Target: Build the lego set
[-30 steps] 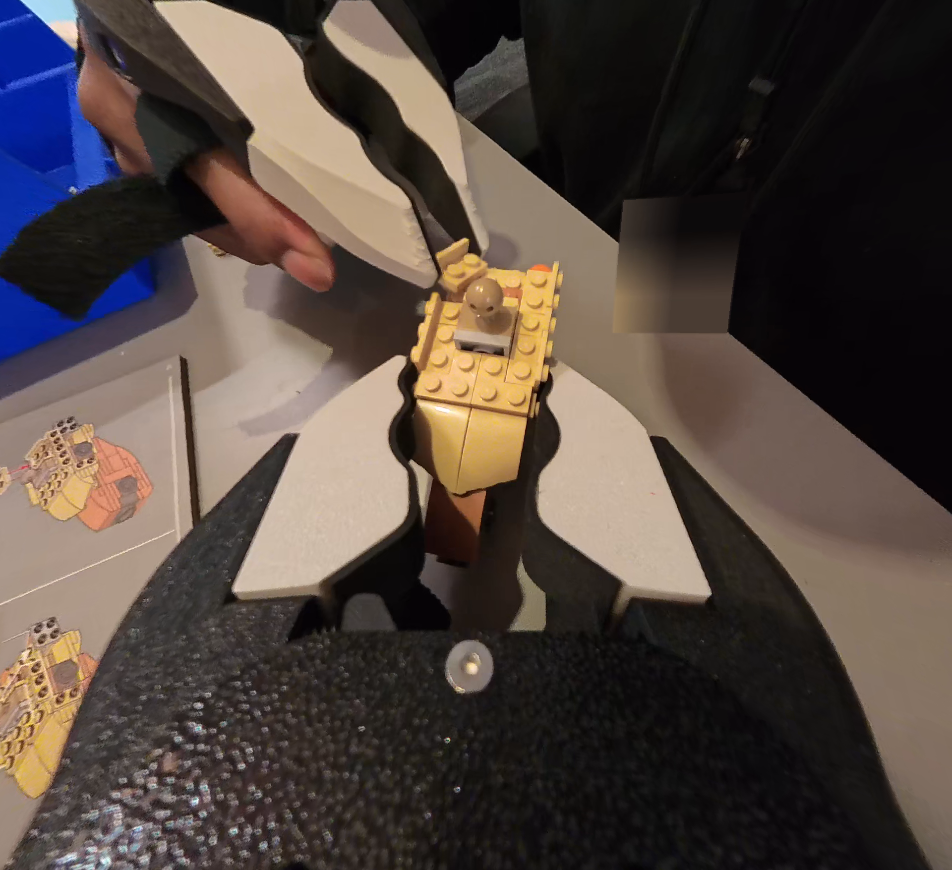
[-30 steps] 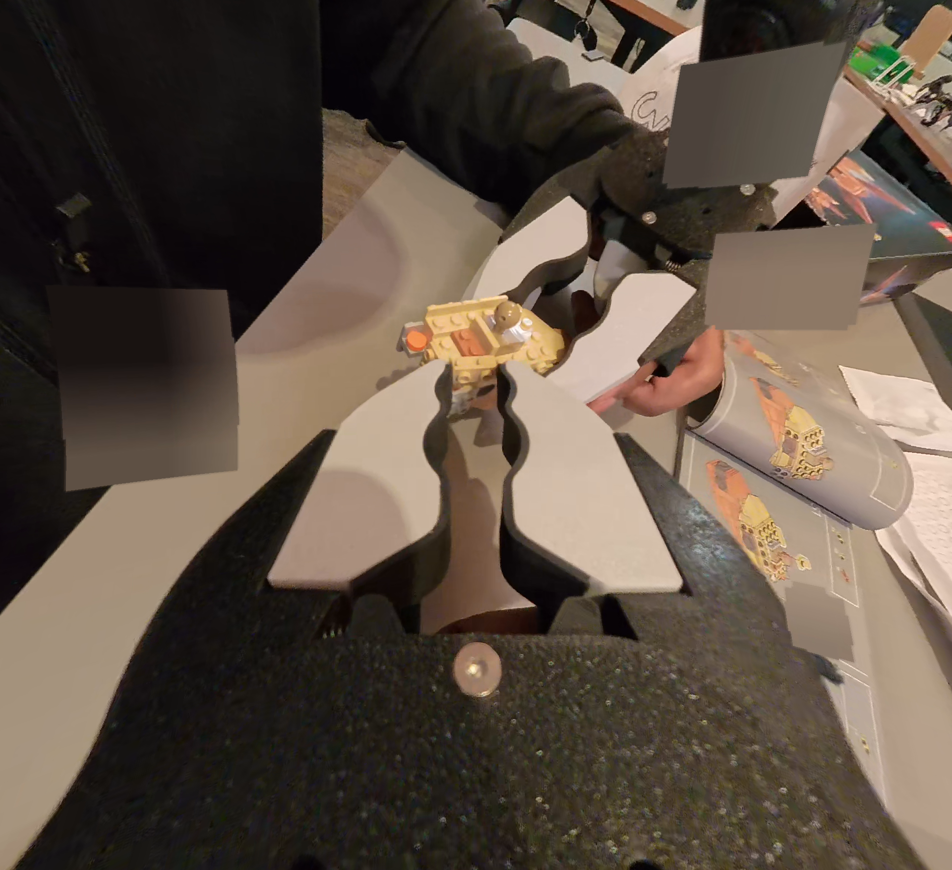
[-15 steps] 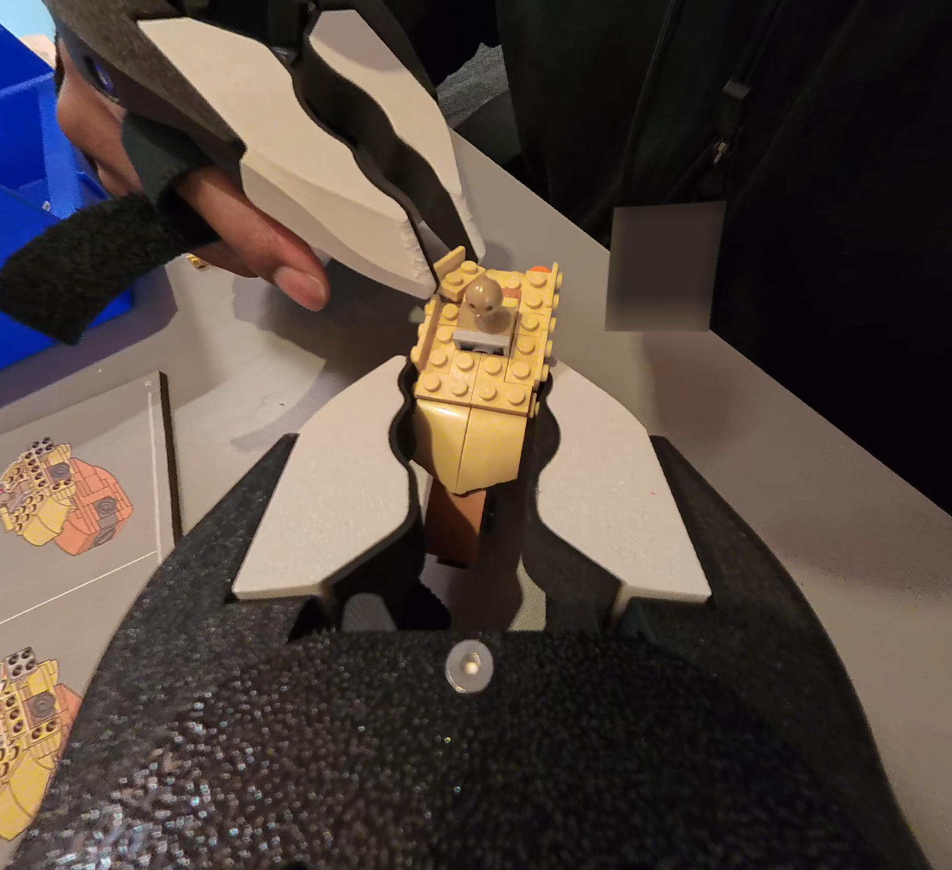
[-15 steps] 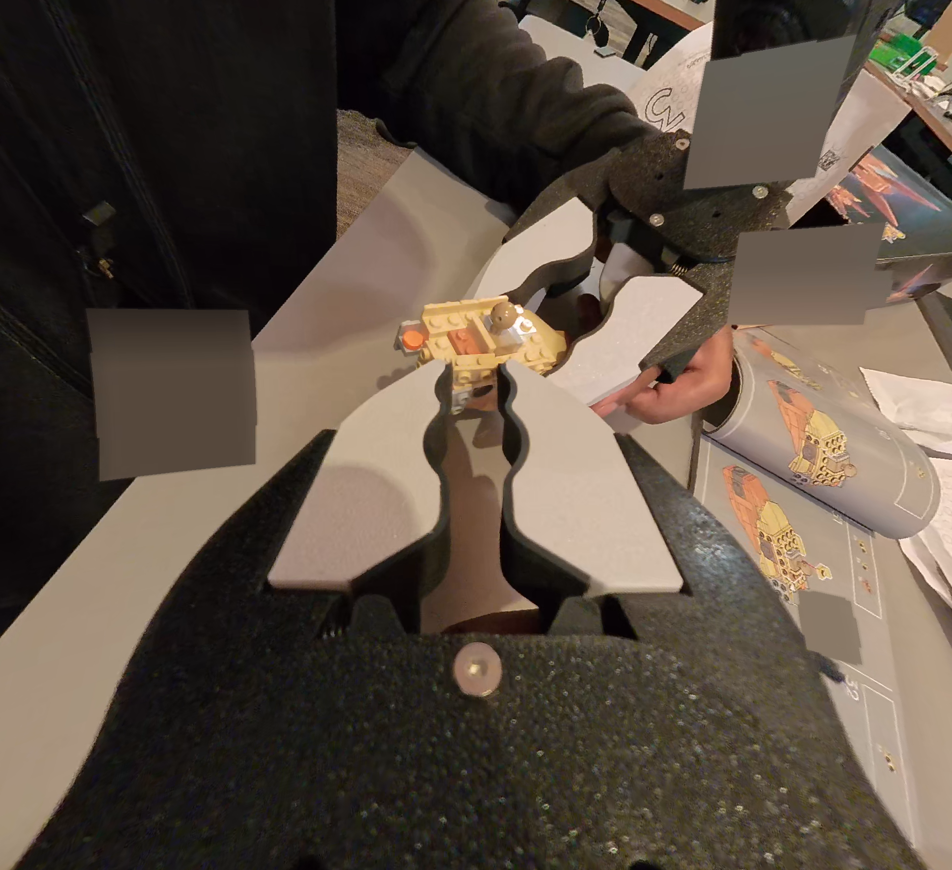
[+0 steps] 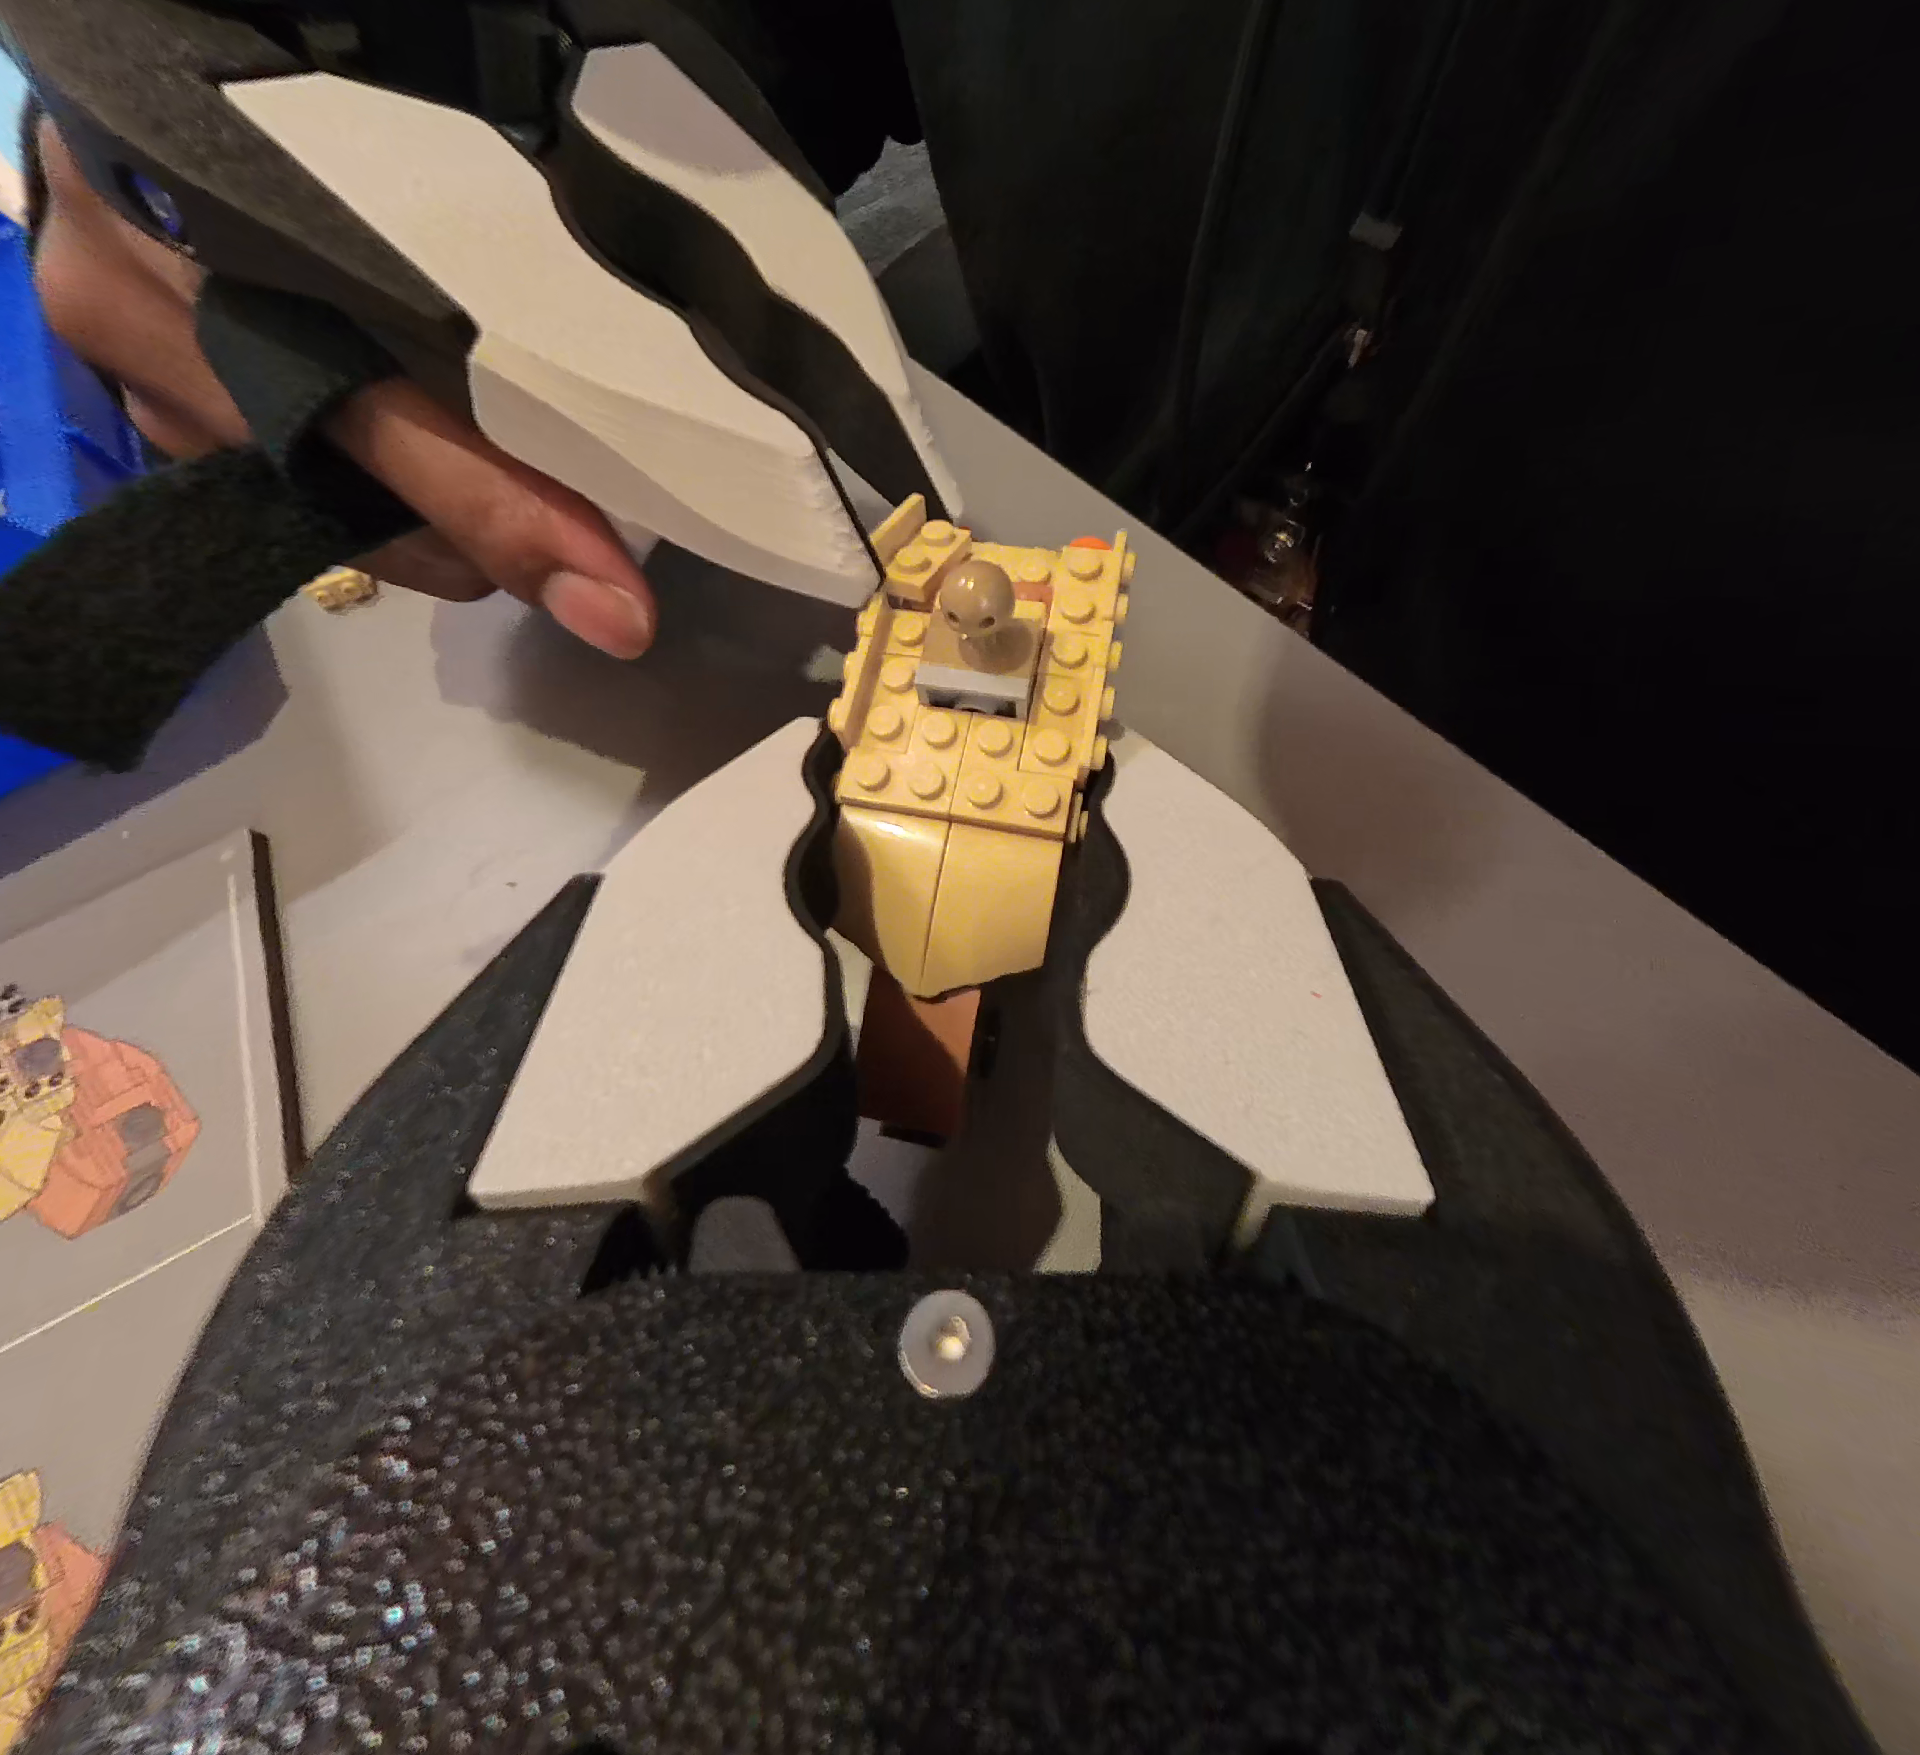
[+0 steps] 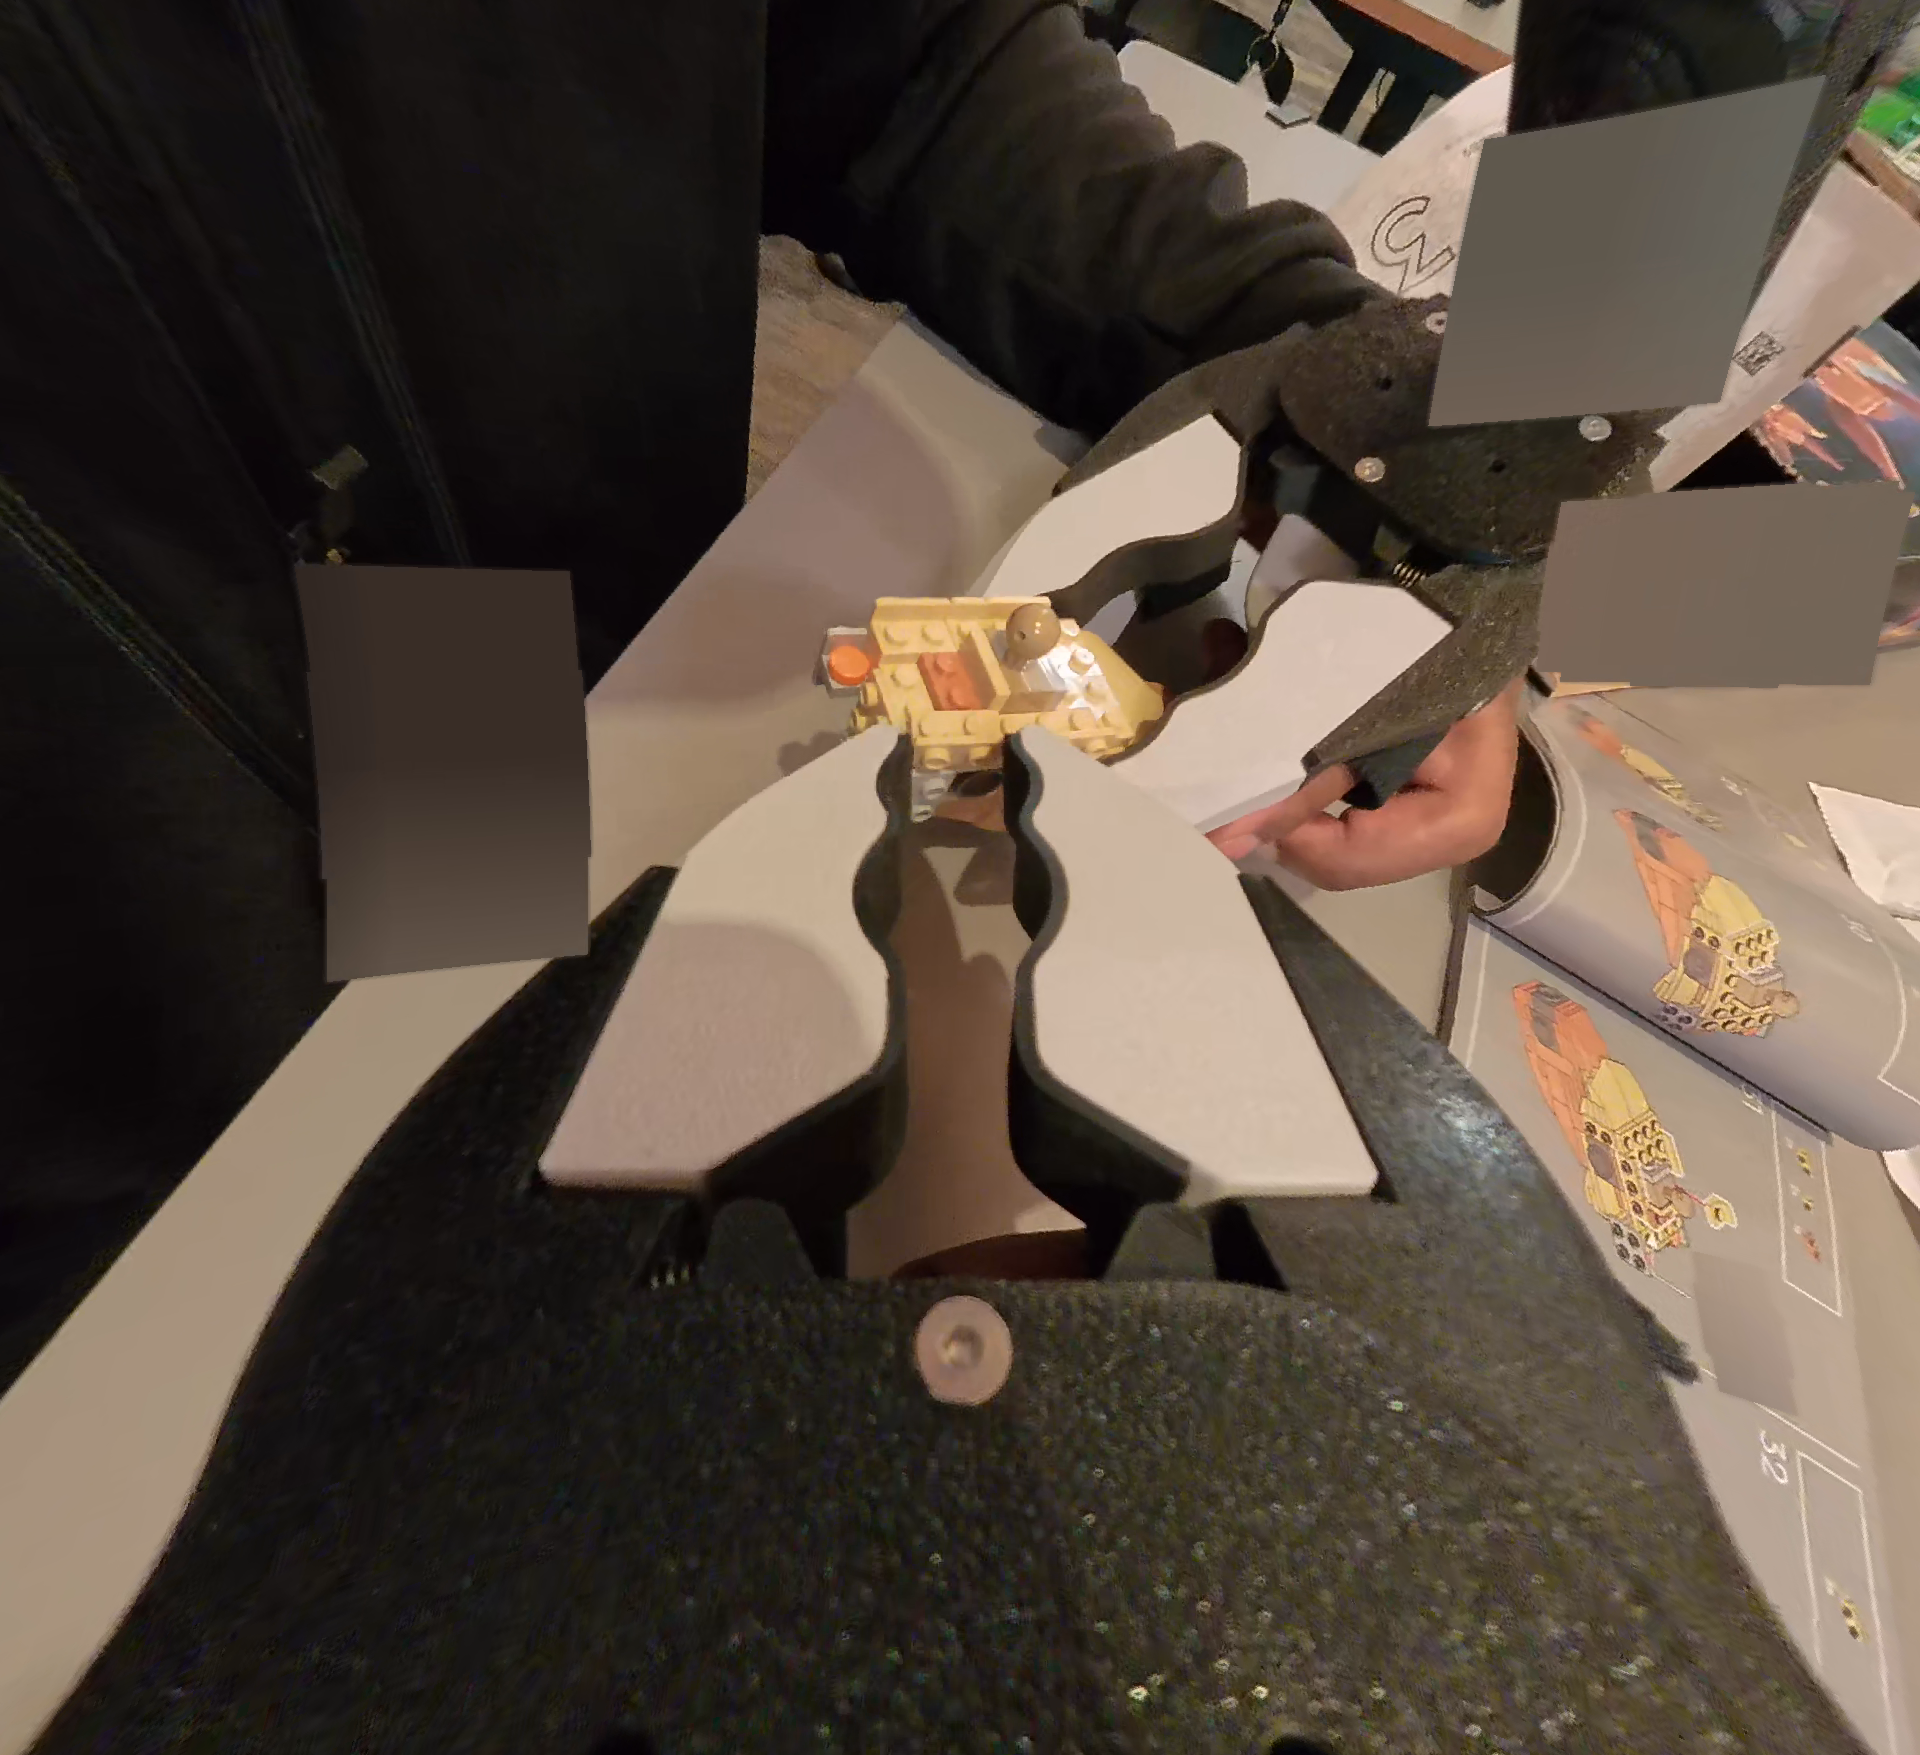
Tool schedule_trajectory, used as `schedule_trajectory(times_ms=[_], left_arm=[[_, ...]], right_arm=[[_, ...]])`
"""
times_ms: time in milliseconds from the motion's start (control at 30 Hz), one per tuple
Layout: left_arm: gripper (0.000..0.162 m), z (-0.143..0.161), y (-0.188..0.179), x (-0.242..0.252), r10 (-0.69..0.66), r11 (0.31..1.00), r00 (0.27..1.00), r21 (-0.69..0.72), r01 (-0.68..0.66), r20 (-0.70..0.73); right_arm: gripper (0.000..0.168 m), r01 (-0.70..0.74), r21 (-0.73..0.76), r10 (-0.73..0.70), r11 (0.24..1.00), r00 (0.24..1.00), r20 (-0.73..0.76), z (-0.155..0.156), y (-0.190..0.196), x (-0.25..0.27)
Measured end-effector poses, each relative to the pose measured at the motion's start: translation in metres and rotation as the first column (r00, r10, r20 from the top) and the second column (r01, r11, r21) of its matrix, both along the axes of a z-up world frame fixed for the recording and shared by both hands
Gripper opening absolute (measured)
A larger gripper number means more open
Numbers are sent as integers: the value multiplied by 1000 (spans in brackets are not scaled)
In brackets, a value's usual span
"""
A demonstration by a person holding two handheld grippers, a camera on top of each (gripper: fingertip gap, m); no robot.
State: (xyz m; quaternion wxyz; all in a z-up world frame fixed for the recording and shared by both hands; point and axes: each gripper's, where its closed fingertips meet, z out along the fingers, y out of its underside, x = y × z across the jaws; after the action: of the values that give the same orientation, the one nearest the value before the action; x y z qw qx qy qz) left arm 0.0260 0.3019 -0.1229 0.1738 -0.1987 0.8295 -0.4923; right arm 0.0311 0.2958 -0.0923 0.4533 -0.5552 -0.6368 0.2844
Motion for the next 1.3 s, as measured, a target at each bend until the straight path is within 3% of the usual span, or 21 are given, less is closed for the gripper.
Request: schedule_trajectory(times_ms=[1100, 1300], left_arm=[[43, 2, -5, -2, -25, 1000, 1000, -14, 25, 3], [43, -3, 8, -5, 26, 1000, 999, 17, -26, -27]], right_arm=[[22, 14, -3, -14, 1000, 1000, 16, 2, -2, -4], [23, 99, 22, -100, 995, 992, 72, -2, 12, 15]])
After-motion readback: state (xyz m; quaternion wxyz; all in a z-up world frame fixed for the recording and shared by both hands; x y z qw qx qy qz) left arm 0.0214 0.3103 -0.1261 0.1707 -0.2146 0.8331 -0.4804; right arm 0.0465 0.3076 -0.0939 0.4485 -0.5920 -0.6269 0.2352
